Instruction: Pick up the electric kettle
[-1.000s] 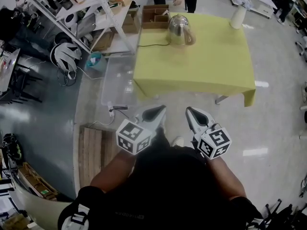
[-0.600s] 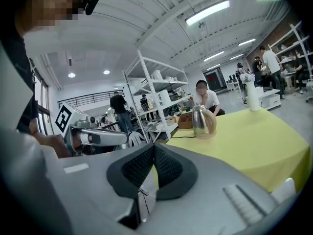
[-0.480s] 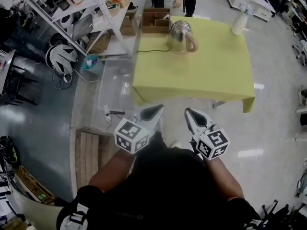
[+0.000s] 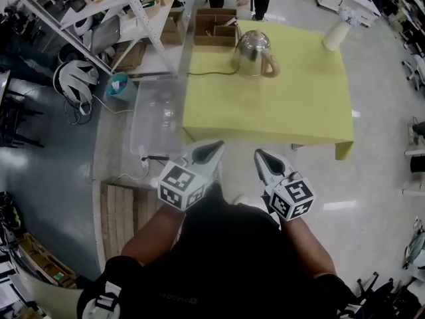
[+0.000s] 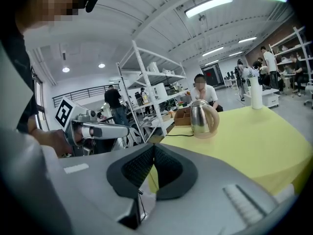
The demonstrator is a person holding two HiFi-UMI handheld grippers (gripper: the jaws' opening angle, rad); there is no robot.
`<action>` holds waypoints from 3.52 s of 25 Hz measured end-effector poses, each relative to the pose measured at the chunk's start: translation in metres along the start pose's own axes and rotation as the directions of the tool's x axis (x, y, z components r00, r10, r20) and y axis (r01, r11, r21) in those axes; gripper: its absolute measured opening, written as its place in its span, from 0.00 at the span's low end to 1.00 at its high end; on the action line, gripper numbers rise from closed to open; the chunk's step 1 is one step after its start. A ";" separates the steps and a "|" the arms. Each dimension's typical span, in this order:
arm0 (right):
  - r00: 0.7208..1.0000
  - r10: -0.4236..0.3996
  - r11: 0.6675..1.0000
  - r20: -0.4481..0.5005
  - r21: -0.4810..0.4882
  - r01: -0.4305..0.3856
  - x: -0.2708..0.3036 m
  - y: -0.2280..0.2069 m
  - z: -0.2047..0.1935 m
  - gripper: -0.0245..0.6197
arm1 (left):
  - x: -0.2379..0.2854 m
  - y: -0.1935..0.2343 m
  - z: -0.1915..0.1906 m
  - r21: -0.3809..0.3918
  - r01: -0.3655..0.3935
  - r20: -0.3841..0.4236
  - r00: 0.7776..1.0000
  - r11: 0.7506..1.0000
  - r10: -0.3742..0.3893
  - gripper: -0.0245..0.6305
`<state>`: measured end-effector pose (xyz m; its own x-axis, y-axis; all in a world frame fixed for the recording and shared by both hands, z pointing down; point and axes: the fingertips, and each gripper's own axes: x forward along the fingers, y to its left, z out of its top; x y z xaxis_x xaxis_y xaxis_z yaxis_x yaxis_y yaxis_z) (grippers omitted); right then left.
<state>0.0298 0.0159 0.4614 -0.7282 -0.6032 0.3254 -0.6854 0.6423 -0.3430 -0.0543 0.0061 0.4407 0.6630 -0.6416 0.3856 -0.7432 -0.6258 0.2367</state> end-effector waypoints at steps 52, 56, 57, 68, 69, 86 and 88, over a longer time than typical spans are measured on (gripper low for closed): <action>0.977 -0.213 0.977 -0.028 0.020 0.214 0.147 -0.074 0.075 0.05 | 0.086 0.179 0.066 0.102 0.135 -0.049 0.990 0.986 -0.131 0.04; 0.976 -0.215 0.976 -0.030 0.006 0.216 0.148 -0.067 0.078 0.05 | 0.083 0.178 0.065 0.096 0.152 -0.045 0.988 0.984 -0.149 0.04; 0.975 -0.218 0.976 -0.028 0.002 0.219 0.148 -0.066 0.079 0.05 | 0.082 0.178 0.064 0.097 0.156 -0.044 0.987 0.983 -0.152 0.04; 0.975 -0.219 0.976 -0.023 -0.013 0.219 0.141 -0.059 0.077 0.05 | 0.074 0.168 0.061 0.102 0.164 -0.037 0.986 0.981 -0.161 0.04; 0.976 -0.217 0.976 -0.022 -0.012 0.217 0.140 -0.059 0.077 0.05 | 0.074 0.166 0.061 0.104 0.165 -0.036 0.986 0.981 -0.162 0.04; 0.982 -0.190 0.982 -0.011 0.010 0.190 0.128 -0.085 0.074 0.05 | 0.098 0.144 0.062 0.099 0.161 -0.057 0.986 0.982 -0.156 0.04; 0.983 -0.183 0.983 -0.005 0.011 0.183 0.129 -0.090 0.077 0.05 | 0.103 0.141 0.064 0.102 0.161 -0.061 0.986 0.982 -0.156 0.04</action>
<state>-0.0020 -0.1562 0.4662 -0.5901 -0.7085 0.3871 -0.8073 0.5153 -0.2875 -0.0847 -0.1766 0.4567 0.7639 -0.5081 0.3979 -0.6134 -0.7632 0.2032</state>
